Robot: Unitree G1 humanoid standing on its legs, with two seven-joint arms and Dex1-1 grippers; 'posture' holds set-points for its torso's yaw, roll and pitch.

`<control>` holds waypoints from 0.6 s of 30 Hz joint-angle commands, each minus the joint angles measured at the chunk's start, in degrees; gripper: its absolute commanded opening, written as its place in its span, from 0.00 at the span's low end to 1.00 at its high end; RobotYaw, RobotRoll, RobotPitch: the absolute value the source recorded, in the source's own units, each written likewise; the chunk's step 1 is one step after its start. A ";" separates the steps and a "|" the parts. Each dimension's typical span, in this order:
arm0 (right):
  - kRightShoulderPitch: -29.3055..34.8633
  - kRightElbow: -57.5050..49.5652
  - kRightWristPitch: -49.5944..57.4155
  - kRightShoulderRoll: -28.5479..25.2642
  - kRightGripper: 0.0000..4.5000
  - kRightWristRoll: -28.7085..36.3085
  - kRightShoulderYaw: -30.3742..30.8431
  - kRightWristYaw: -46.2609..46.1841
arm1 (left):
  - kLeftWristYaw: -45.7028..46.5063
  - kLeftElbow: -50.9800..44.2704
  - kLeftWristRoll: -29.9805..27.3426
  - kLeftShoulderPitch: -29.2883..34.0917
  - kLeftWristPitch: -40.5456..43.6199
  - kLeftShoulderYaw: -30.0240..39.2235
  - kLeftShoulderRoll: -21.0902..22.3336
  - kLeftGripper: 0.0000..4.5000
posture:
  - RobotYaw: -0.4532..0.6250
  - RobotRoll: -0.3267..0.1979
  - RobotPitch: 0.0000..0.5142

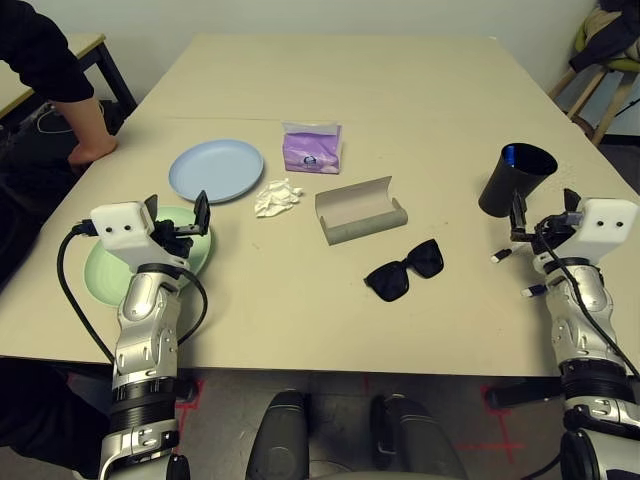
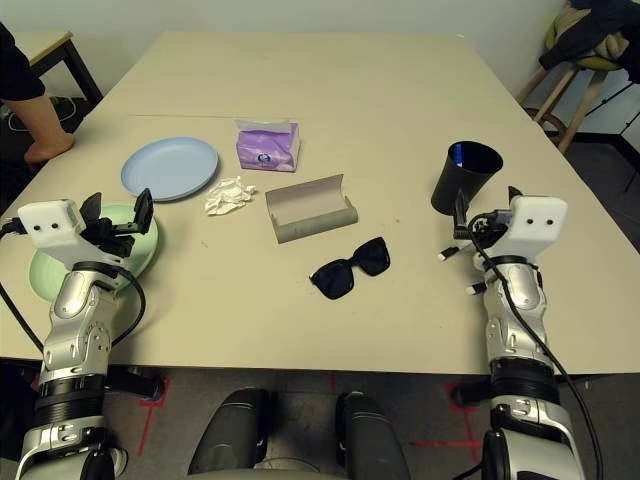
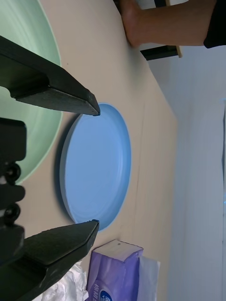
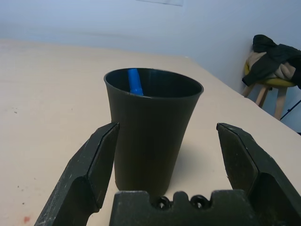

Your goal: Organize and tidy the items on the table.

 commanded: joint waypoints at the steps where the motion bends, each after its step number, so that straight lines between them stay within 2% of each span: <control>1: 0.48 -1.96 1.10 0.27 0.99 0.00 0.64 0.00 | -0.76 -0.67 0.39 0.47 0.44 -0.53 0.57 1.00 | 0.66 0.62 0.18; 9: 0.92 -3.12 2.67 -1.75 0.99 2.24 -0.91 2.65 | -0.94 -0.15 0.96 -0.29 0.37 -1.83 -0.22 1.00 | 0.62 0.62 0.16; 18: 3.94 -10.60 7.11 -1.59 0.99 6.55 -0.19 7.54 | -1.77 -1.17 0.87 1.25 1.01 -3.45 -0.49 1.00 | 0.62 0.62 0.15</control>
